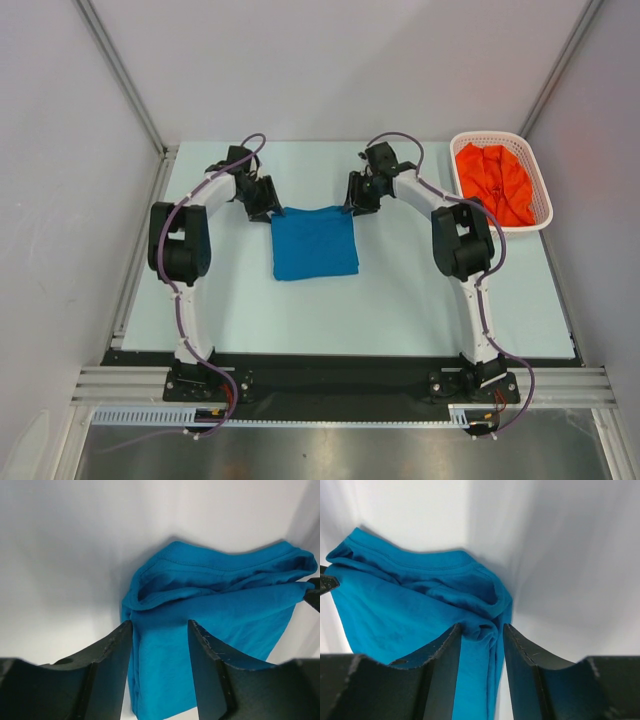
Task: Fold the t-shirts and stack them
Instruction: Neatly place the folded tshirt to the corner
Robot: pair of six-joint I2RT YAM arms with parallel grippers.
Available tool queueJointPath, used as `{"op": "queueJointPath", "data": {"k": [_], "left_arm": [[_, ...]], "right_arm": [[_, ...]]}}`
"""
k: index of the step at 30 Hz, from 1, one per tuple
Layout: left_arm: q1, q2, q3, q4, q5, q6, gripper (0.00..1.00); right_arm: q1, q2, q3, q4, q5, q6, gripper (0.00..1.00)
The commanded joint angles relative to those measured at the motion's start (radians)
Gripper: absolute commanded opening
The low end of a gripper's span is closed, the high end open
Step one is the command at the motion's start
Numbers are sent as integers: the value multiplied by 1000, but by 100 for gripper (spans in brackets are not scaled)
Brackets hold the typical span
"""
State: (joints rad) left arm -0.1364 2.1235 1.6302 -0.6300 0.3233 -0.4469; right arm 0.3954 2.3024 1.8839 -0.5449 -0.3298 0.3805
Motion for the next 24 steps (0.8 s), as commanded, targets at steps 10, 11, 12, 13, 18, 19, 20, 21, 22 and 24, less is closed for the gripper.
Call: {"op": "queueJointPath", "data": {"k": [10,11,12,13,18,19,20,21,22,24], "left_arm": [[-2,-4,11,39,31,-24,26],[-2,-7,4,44,28,-26,25],[-2,-10,0,52,28,-24,23],[-2,-13,-6,55,28,-24,21],[-3,-39,-26,79,23,-18,2],[-2,-46,-29,84,20,-18,0],[-5,-68,-36,85,19,-16,0],[-6,-79,-41,85,17,-16,0],[-8,-92,-47,88,16,-18,0],[-12,-137,-62,85,3,-15,0]], "right_arm": [[17,-24,-6,23,-20,6,29],[17,-26,-6,25,-18,6,29],[16,-27,-6,28,-12,6,28],[13,-26,-8,34,-6,3,26],[5,-15,21,36,-25,-2,1],[3,-21,26,31,-29,-2,0],[3,-27,21,28,-32,3,0],[5,-38,12,36,-35,4,0],[6,-50,3,36,-35,8,0],[11,-95,-28,37,-22,18,0]]}}
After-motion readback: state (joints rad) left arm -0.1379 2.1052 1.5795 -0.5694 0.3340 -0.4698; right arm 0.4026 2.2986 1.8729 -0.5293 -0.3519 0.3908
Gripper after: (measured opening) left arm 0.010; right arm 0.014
